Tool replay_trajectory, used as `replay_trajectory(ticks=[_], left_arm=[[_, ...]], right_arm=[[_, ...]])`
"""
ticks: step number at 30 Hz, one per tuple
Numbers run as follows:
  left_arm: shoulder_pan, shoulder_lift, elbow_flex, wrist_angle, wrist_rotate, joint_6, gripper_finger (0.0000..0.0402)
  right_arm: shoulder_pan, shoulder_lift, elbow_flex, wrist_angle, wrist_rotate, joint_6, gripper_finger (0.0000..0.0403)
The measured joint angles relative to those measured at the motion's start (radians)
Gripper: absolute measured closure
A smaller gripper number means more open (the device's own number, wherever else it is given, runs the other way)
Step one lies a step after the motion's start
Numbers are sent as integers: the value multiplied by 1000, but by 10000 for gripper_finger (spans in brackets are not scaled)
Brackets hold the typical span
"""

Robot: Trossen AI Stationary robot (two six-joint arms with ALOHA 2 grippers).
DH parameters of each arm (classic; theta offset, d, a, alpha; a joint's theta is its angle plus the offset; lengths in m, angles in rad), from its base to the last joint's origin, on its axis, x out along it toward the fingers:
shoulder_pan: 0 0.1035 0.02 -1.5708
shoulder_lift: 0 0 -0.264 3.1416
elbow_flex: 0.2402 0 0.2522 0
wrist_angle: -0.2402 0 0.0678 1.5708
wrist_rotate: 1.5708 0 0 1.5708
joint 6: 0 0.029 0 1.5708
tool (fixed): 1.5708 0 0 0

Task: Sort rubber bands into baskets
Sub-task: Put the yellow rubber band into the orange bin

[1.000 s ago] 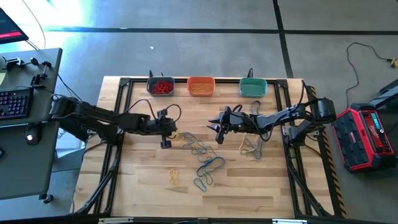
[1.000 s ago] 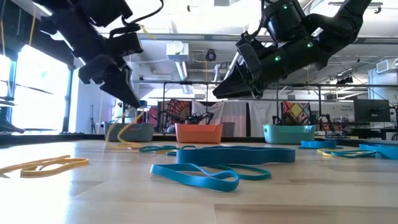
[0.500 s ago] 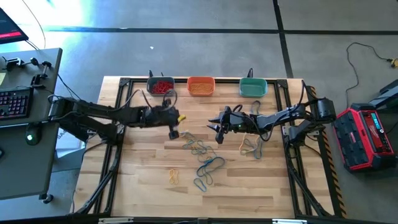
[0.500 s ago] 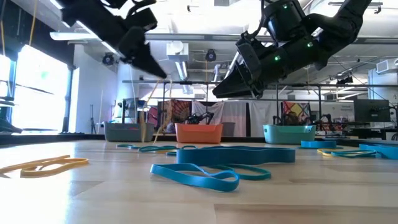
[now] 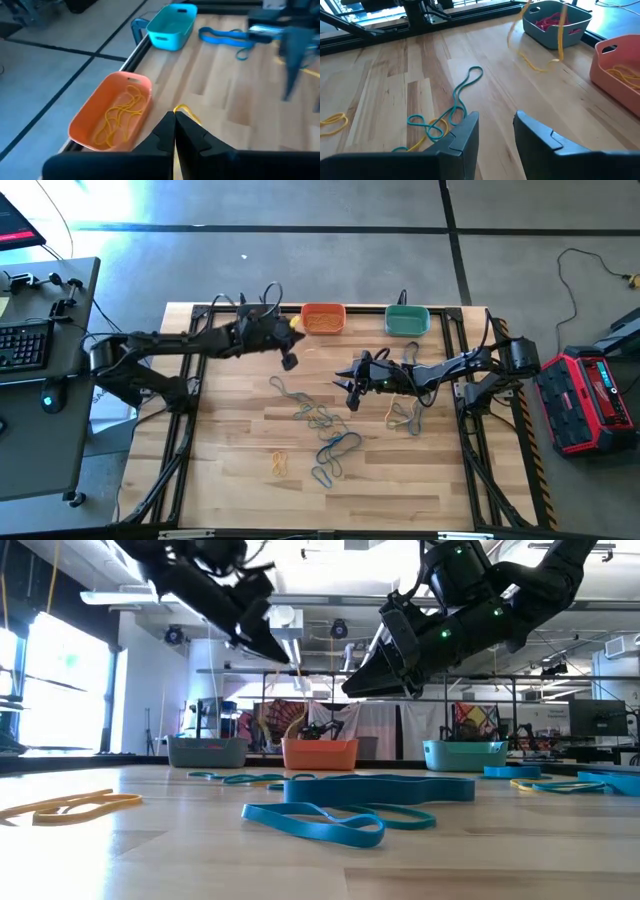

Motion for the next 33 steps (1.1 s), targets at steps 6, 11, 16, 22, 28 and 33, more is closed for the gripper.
replay_trajectory(ticks=[6, 11, 16, 22, 28, 33], left_arm=[[113, 121, 91, 1, 76, 43, 401], [186, 218, 167, -1, 137, 73, 401], [235, 321, 264, 15, 199, 99, 401], [282, 434, 392, 7, 229, 130, 401], [317, 517, 488, 4, 242, 148, 401], [351, 547, 545, 8, 274, 149, 401]], right_arm=[[0, 0, 0, 0, 1, 5, 291], [0, 0, 0, 0, 16, 6, 291], [0, 0, 0, 0, 52, 0, 291], [0, 0, 0, 0, 55, 2, 291], [0, 0, 0, 0, 55, -2, 291], [0, 0, 0, -1, 55, -2, 291]])
